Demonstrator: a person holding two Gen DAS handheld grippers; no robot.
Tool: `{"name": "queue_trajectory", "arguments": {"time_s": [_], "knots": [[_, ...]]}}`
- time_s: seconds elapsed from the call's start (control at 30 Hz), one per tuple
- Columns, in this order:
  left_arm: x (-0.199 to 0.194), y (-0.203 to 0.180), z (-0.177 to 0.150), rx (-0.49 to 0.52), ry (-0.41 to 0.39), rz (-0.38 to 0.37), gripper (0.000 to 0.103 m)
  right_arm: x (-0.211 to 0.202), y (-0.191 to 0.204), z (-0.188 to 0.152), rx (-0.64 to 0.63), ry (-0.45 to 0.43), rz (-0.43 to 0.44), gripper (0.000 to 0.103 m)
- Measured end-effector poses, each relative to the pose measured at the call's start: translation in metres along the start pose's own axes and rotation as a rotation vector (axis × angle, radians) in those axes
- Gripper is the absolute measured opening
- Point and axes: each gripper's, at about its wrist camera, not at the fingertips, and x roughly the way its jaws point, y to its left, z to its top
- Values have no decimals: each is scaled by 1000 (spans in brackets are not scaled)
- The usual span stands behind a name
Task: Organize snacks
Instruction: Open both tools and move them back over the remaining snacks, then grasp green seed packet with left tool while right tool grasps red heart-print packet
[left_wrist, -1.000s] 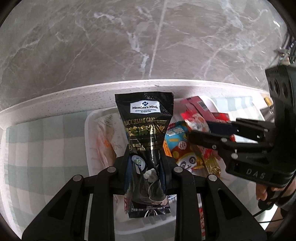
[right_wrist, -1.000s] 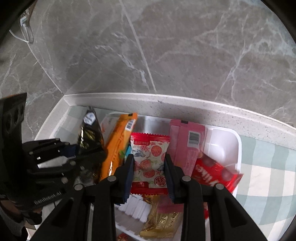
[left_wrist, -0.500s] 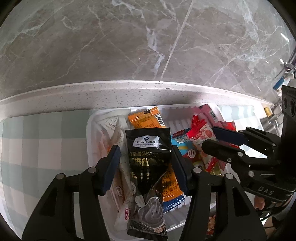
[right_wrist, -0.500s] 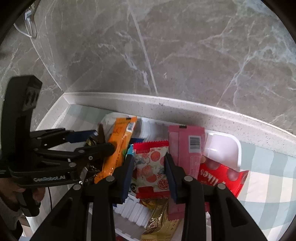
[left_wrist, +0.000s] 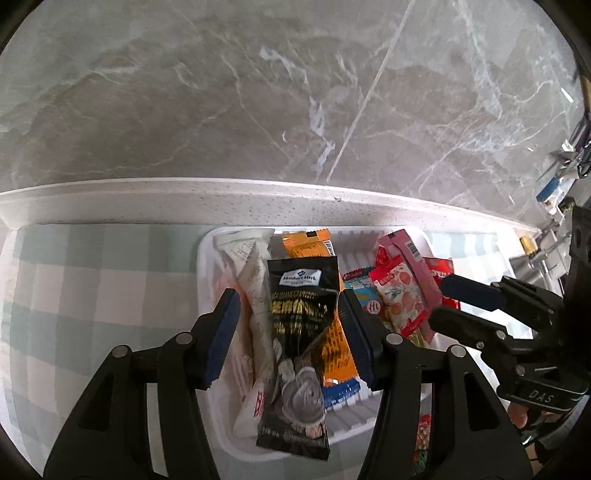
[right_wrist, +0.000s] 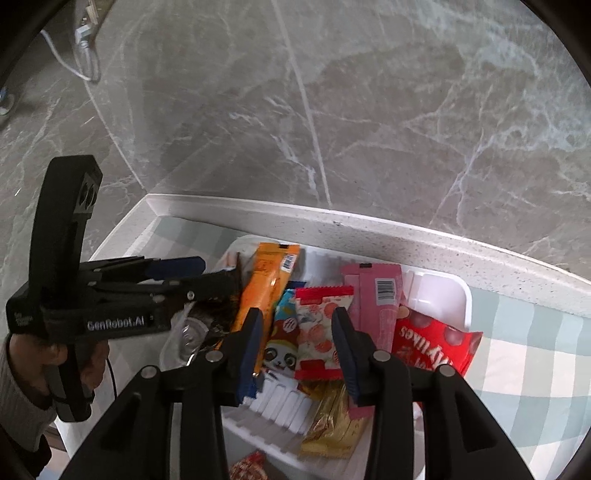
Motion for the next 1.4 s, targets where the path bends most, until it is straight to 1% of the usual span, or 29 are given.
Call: {"name": "queue_trajectory", "arguments": {"time_s": [0.13,0.27,0.37,0.53,0.63,0.73,0.93,1.0,1.13,1.2,1.23,1.4], "knots": [[-22,3,-13,-14,-28,7,53,-14,8,-10,-24,-3,1,44],[-40,4,-31,-30,-45,9,53,-31,12,-29,-28,6,24,47],[-54,4,-48,-32,-49,6,53,-37,18,-49,-31,36,47,48],[-66,-5,-82,-22,-22,-10,54,-34,26,-85,-66,123,61,48],[-68,-13,-105,-16,6,-25,54,-26,30,-101,-100,179,60,48],[-67,-23,-123,-8,37,-43,54,-16,32,-110,-130,215,58,48],[-64,-35,-147,-8,76,-61,54,2,37,-117,-199,275,46,48],[-62,-37,-149,-9,83,-64,54,7,36,-118,-206,289,35,48],[-57,-46,-154,7,105,-68,54,9,32,-120,-215,297,28,47],[-54,-50,-156,21,117,-65,54,9,29,-123,-210,301,21,41],[-52,-54,-158,28,126,-66,54,8,27,-124,-208,294,19,36],[-41,-68,-167,56,167,-76,54,-4,11,-132,-148,277,8,35]]}}
